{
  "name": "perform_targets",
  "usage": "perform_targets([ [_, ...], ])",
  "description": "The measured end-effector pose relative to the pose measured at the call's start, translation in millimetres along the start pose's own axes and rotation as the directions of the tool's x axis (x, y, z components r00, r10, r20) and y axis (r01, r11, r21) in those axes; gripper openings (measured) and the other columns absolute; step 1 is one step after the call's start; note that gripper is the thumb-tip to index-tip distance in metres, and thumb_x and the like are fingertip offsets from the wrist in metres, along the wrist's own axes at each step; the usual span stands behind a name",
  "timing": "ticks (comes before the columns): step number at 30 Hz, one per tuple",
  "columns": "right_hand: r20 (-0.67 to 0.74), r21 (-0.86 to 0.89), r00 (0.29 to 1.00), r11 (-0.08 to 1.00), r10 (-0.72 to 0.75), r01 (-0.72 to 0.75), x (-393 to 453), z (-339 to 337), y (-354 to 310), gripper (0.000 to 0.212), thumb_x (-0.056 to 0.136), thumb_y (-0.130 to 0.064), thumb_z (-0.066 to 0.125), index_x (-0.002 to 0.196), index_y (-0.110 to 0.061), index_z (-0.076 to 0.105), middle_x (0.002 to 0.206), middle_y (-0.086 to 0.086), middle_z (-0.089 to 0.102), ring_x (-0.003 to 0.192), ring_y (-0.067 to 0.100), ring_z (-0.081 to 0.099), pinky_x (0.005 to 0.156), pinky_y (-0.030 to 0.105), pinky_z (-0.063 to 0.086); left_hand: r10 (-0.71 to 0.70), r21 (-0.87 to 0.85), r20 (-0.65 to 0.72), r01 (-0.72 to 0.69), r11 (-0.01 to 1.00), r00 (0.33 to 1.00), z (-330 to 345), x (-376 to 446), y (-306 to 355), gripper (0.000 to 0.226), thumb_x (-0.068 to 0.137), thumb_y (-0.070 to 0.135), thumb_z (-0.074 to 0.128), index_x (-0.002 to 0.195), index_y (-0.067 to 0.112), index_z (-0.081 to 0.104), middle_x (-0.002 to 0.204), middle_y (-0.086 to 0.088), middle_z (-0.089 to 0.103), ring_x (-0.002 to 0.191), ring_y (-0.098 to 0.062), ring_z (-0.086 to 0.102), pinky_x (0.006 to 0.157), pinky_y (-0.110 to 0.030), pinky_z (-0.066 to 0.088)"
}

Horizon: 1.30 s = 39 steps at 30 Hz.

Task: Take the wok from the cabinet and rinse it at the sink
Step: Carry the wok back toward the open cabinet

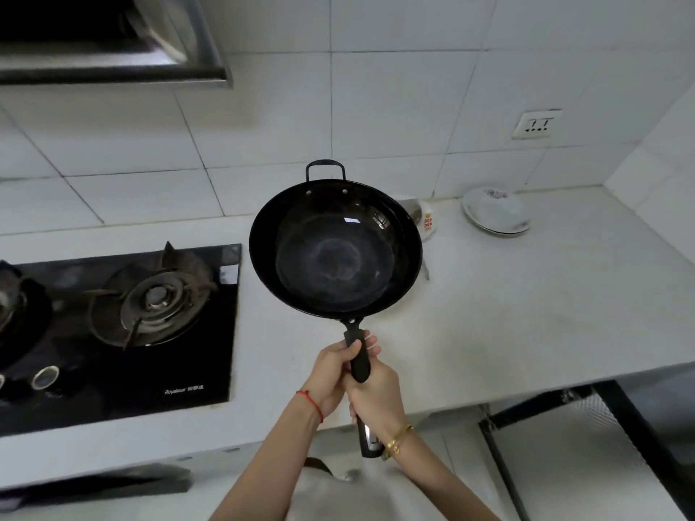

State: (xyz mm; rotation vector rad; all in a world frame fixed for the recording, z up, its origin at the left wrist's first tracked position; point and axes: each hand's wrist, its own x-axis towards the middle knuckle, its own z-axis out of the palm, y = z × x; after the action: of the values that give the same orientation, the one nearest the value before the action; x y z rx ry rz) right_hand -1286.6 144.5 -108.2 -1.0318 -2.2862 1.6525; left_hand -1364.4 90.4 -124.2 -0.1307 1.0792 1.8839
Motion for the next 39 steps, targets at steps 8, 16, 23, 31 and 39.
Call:
perform_targets([
  [8, 0.064, 0.024, 0.998, 0.999, 0.026, -0.028, 25, 34, -8, 0.013, 0.087, -0.007, 0.052, 0.088, 0.002, 0.061, 0.043, 0.003, 0.054, 0.029, 0.018, 0.052, 0.033, 0.028, 0.044, -0.024, -0.025, -0.03, 0.023, 0.999, 0.999, -36, 20, 23, 0.03, 0.096, 0.005, 0.05, 0.123, -0.003, 0.06, 0.112, -0.012, 0.068, 0.104, -0.023, 0.063, 0.108, -0.04, 0.041],
  [16, 0.073, 0.013, 0.994, 0.996, 0.085, -0.087, 45, 67, -5, 0.035, 0.088, -0.014, 0.057, 0.121, -0.002, 0.056, 0.058, 0.006, 0.065, 0.032, 0.021, 0.056, 0.033, 0.025, 0.043, -0.061, -0.025, -0.01, 0.061, 0.998, 0.998, -63, 33, 37, 0.027, 0.095, 0.003, 0.049, 0.117, -0.004, 0.062, 0.102, -0.011, 0.065, 0.097, -0.023, 0.061, 0.103, -0.038, 0.044],
  [23, 0.064, 0.048, 0.992, 0.992, 0.11, -0.114, 50, 82, -3, 0.024, 0.091, -0.016, 0.057, 0.109, -0.002, 0.058, 0.052, 0.006, 0.06, 0.029, 0.018, 0.053, 0.032, 0.027, 0.042, -0.093, -0.003, -0.019, 0.093, 0.996, 0.995, -79, 41, 40, 0.023, 0.096, 0.001, 0.046, 0.108, -0.002, 0.066, 0.094, -0.01, 0.067, 0.092, -0.021, 0.063, 0.103, -0.037, 0.044],
  [31, 0.062, 0.063, 0.985, 0.985, 0.16, -0.163, 53, 90, 1, 0.022, 0.092, -0.017, 0.058, 0.108, -0.002, 0.059, 0.053, 0.007, 0.059, 0.03, 0.018, 0.052, 0.033, 0.025, 0.041, -0.128, -0.013, -0.018, 0.127, 0.992, 0.992, -87, 47, 41, 0.026, 0.096, 0.001, 0.047, 0.118, -0.004, 0.06, 0.097, -0.011, 0.063, 0.093, -0.022, 0.061, 0.102, -0.037, 0.045],
  [39, 0.068, 0.0, 0.985, 0.988, 0.157, -0.157, 56, 92, 4, 0.018, 0.093, -0.017, 0.058, 0.103, -0.001, 0.059, 0.056, 0.007, 0.059, 0.03, 0.013, 0.052, 0.032, 0.026, 0.044, -0.144, -0.046, -0.027, 0.143, 0.989, 0.989, -90, 50, 40, 0.029, 0.096, 0.001, 0.048, 0.123, -0.005, 0.056, 0.096, -0.01, 0.062, 0.09, -0.021, 0.061, 0.095, -0.035, 0.048],
])
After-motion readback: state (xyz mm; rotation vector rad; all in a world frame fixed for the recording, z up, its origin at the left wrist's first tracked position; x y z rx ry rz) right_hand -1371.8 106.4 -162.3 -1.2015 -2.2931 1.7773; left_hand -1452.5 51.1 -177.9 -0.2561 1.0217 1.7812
